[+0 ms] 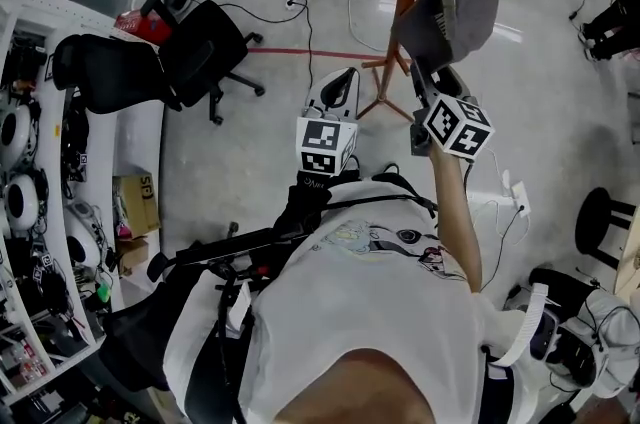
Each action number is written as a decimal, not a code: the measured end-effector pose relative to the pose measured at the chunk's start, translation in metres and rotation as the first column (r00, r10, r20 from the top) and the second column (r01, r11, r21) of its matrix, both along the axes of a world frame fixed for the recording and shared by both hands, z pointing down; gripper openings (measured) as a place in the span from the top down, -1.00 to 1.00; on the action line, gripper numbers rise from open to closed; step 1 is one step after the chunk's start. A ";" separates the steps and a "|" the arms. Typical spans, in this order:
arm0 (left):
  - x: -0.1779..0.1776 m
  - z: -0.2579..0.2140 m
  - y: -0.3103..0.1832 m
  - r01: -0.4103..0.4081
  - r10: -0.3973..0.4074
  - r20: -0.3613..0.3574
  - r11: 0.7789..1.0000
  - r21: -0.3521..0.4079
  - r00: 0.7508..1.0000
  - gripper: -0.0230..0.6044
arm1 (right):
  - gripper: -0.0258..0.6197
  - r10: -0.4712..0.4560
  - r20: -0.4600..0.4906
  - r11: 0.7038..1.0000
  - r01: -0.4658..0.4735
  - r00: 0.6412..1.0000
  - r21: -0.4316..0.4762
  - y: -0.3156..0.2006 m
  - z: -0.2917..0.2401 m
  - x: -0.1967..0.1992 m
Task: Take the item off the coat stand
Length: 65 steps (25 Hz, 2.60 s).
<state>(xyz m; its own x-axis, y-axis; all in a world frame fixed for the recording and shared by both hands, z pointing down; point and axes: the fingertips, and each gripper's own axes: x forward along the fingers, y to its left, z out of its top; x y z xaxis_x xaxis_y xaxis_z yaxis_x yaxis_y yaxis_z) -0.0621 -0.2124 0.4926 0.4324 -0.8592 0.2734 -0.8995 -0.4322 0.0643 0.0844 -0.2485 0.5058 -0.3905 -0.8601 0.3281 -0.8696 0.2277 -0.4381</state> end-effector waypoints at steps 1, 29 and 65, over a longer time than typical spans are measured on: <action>0.001 0.001 -0.002 0.001 -0.001 0.000 1.000 -0.001 1.000 0.92 | 0.24 0.009 -0.004 1.000 -0.009 1.000 -0.009 -0.005 0.002 0.001; 0.018 -0.006 -0.031 -0.031 0.031 0.010 0.999 0.022 0.999 0.92 | 0.85 0.328 -0.032 0.931 -0.317 0.944 0.179 -0.029 -0.057 0.089; 0.032 -0.042 -0.044 -0.043 0.045 -0.014 0.989 0.139 0.999 0.92 | 0.85 0.417 -0.224 0.903 -0.373 0.881 0.214 0.037 -0.037 0.169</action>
<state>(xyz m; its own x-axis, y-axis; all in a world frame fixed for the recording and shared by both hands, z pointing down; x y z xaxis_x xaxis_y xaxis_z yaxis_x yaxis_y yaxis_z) -0.0306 -0.2568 0.4508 0.4745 -0.8682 0.1450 -0.8785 -0.4774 0.0165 0.2537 -0.2118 0.4686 0.0728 -0.9737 0.2157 -0.9786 -0.1114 -0.1727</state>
